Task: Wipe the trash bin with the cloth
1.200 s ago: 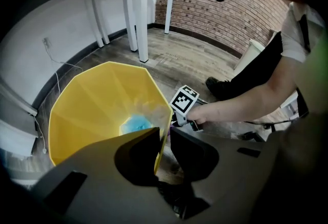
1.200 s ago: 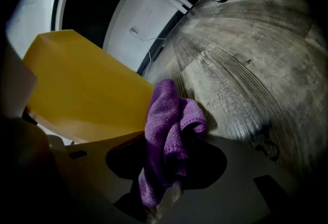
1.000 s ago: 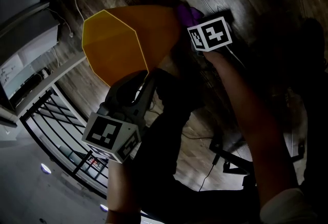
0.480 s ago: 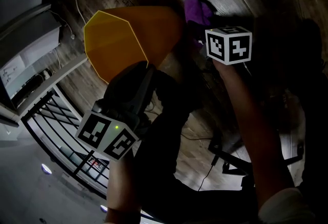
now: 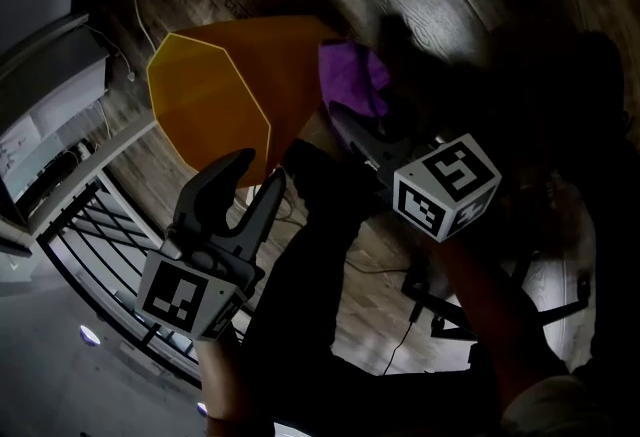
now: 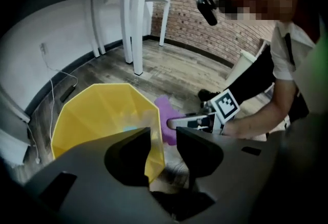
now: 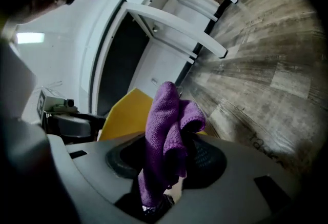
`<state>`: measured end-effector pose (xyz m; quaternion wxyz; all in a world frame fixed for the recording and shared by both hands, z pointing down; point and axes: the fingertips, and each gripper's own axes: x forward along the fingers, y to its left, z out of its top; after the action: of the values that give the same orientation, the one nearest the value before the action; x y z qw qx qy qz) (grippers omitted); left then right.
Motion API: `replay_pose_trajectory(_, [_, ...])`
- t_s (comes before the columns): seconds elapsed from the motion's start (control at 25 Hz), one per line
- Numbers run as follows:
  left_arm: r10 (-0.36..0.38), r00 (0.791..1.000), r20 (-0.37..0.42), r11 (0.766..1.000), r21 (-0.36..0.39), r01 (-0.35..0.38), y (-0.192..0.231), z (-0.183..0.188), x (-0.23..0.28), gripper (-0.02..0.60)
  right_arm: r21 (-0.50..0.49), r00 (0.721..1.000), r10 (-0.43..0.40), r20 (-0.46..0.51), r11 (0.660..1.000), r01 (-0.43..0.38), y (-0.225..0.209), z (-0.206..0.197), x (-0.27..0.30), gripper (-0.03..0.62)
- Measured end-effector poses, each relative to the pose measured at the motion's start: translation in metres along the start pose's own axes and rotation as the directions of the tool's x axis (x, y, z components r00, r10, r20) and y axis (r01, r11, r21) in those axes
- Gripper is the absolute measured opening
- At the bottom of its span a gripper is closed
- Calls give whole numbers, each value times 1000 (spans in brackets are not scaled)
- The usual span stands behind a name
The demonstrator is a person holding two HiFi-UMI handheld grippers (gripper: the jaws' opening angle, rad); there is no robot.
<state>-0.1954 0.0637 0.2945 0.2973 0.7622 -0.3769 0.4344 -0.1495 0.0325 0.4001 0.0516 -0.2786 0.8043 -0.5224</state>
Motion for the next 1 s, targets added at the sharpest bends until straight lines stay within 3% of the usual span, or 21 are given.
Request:
replay_pose_trajectory(0.12, [22, 998, -64, 996, 86, -17, 2, -18, -5, 189, -20, 994, 88, 72, 996, -87, 37, 7, -6, 183])
replay_pose_trajectory(0.24, [42, 991, -124, 990, 137, -25, 6, -36, -5, 207, -18, 978, 164, 125, 986, -163, 72, 7, -12, 183])
replay_pose_trajectory(0.44, [88, 969, -229, 980, 196, -42, 18, -69, -1, 207, -4, 969, 199, 147, 980, -200, 94, -4, -12, 183])
replay_pose_trajectory(0.52, [116, 960, -256, 969, 243, -53, 23, -80, 5, 207, 12, 973, 195, 126, 980, -198, 88, -12, -7, 183])
replay_pose_trajectory(0.64, [122, 957, -262, 971, 234, -60, 26, -85, 8, 202, 40, 982, 161, 100, 985, -166, 71, -21, 0, 183])
replay_pose_trajectory(0.72, [124, 960, -252, 972, 226, -66, 27, -83, 8, 171, 51, 987, 138, 79, 989, -142, 56, -25, 5, 183])
replay_pose_trajectory(0.84, [110, 966, -233, 974, 219, -58, 24, -77, 9, 77, 58, 994, 100, 40, 993, -103, 34, -34, 12, 183])
replay_pose_trajectory(1.0, [93, 971, -222, 974, 221, -42, 20, -72, 9, 52, 65, 998, 66, -19, 996, -65, 11, -46, 21, 183])
